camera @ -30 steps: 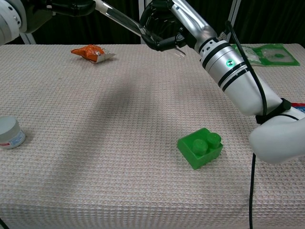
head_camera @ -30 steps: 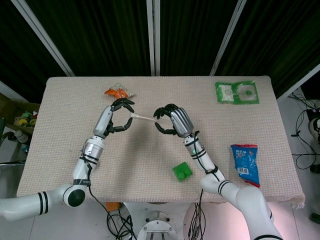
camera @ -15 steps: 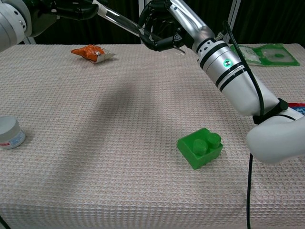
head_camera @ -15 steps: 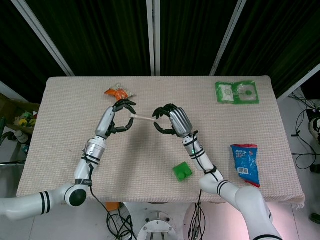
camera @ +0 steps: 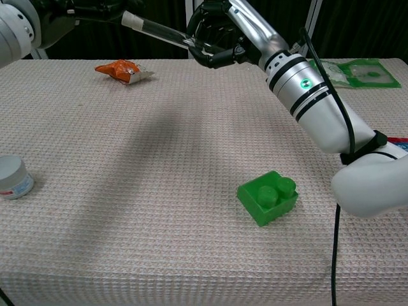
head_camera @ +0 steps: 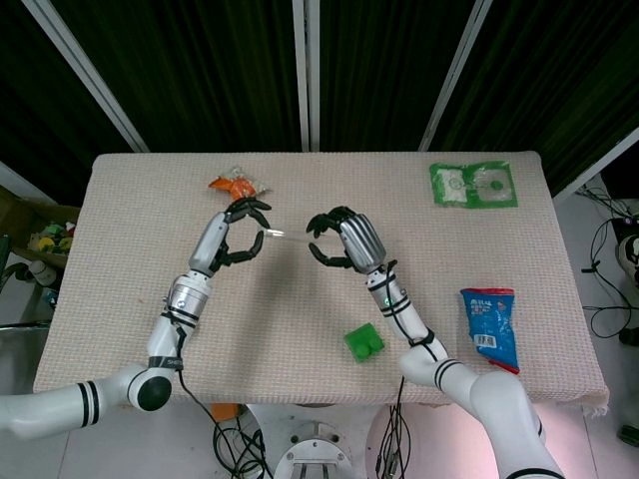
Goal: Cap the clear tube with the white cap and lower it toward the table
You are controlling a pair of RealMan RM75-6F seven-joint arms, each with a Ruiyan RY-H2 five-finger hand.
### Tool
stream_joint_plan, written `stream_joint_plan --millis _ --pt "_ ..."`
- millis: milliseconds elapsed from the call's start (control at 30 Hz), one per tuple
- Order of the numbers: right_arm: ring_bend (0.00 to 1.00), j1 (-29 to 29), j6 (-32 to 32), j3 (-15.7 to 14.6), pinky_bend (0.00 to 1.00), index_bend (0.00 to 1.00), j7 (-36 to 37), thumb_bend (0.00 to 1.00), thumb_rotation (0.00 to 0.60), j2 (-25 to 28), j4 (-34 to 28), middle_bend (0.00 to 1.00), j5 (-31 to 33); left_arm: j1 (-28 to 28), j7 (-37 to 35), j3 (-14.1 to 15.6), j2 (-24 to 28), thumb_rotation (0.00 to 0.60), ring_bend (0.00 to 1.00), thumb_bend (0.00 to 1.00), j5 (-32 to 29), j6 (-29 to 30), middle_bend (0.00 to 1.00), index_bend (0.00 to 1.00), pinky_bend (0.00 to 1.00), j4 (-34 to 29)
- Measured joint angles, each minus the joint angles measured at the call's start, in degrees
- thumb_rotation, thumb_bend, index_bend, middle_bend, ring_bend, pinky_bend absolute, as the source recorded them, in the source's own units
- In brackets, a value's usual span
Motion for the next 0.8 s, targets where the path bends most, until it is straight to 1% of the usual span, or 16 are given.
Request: stream_joint_plan --millis 33,100,267,433,567,800 --pt "0.49 -0.04 -0.04 -0.03 0.41 0.74 -0.02 0.69 0.6 0.09 -0.04 0.67 0.0 0.05 -0.05 0.02 0.08 0.494 0.13 0.48 0.12 0.03 0.26 0.34 0.15 0.04" --pt "0.49 -0.18 -0.18 -0.17 0.41 0.74 -0.15 0.69 0.6 0.34 -0.12 0.67 -0.02 0.19 -0.27 0.05 0.27 0.485 0.13 0.48 0.45 0.17 0.26 0.31 0.15 0.08" --pt "0.49 -0.6 -1.0 -0.71 0.41 0.74 -0.66 0.69 0.6 0.99 -0.29 0.67 -0.11 0.72 -0.3 0.18 1.46 0.466 0.13 0.48 1.35 0.71 0.26 0.3 0.15 -0.05" --pt "0.49 -1.15 -3.06 -2.07 0.41 0.74 -1.63 0.69 0.6 1.62 0.32 0.67 -0.46 1.65 1.58 0.75 3.44 0.454 0.13 0.47 2.45 1.97 0.25 0.3 0.15 0.08" --pt "0.49 -1.35 -5.53 -3.31 0.41 0.74 -2.31 0.69 0.6 1.77 1.63 0.67 -0.81 2.55 5.09 1.96 5.22 0.451 0.13 0.47 3.36 3.1 0.25 0.3 0.15 1.21" --pt "0.49 -0.91 -10.5 -5.4 0.4 0.74 -4.01 0.67 0.6 -0.2 7.0 0.66 -1.47 4.95 11.56 5.14 8.05 0.45 0.13 0.45 4.28 5.37 0.25 0.3 0.15 3.93"
